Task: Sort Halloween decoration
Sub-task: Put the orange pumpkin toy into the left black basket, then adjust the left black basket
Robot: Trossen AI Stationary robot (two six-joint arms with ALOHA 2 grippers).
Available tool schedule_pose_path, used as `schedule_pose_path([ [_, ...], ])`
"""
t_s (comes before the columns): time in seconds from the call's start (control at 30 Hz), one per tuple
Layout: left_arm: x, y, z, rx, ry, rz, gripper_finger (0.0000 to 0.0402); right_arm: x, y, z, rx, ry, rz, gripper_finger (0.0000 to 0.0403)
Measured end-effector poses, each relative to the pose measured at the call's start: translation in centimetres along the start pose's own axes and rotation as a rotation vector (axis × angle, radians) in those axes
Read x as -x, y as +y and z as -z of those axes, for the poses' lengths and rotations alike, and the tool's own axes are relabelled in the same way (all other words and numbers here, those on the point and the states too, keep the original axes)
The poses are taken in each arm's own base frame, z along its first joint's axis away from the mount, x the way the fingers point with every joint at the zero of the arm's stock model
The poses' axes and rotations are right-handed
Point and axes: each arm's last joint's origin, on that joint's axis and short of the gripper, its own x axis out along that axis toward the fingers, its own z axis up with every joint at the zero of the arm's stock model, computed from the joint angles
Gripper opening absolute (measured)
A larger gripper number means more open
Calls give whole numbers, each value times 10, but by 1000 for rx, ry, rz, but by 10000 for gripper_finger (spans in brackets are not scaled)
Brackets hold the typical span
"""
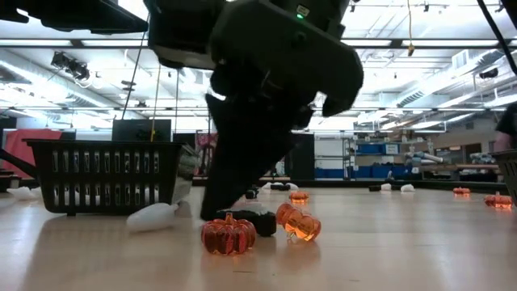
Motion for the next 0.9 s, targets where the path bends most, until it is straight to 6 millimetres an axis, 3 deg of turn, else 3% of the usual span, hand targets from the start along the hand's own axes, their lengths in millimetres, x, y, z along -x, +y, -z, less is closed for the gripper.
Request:
schedule_pose_path([
  [0.27,0,0,0,4,1,0,201,37,-1,-11,-53,59,50,100],
  [0.6,0,0,0,5,0,3,201,27,12,2,-86,100,27,160],
  [0.9,0,0,0,5,-1,3,201,22,-7,0,-123,109,68,197],
])
